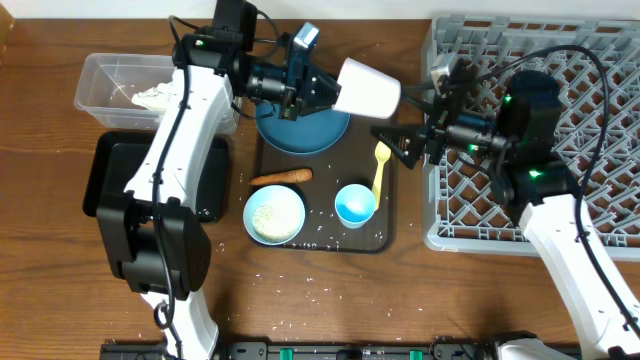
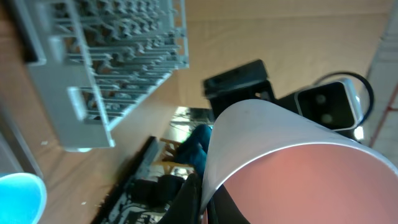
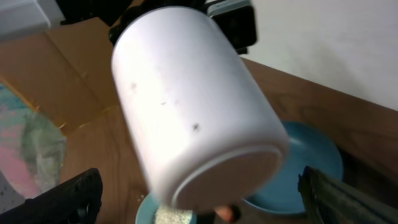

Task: Sort waste into correct bins and load items into the dishwasher rack
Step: 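Lift the pink cup and hand it to the right gripper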

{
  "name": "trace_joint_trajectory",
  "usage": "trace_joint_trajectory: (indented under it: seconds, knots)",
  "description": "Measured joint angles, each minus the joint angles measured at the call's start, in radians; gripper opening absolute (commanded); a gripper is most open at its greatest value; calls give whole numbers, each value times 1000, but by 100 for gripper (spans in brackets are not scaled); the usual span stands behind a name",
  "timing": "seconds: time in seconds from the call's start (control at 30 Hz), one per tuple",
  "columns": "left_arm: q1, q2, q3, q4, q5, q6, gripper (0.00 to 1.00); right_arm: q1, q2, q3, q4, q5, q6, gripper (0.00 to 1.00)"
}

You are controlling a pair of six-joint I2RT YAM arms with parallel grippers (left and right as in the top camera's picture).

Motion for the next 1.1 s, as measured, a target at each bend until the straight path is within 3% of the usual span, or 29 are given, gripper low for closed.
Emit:
trace_joint_trajectory:
  seconds: [0.1,0.2,0.5,0.63,1.1]
  knots:
    - [-19,0,0,0,25,0,6,8,4,0,49,-19,-1,99]
    - [-39,0,0,0,38,0,6,8,3,0,92,-31,-1,93]
    - [-57,0,0,-2,52,0,8,9,3,0,100,-61,-8,52]
    - [-56,0,0,-2,55,5,17,0,3,0,98,-65,-3,53]
    - [-57,0,0,0,-5,8,17,-129,3,0,51,-116,16,54]
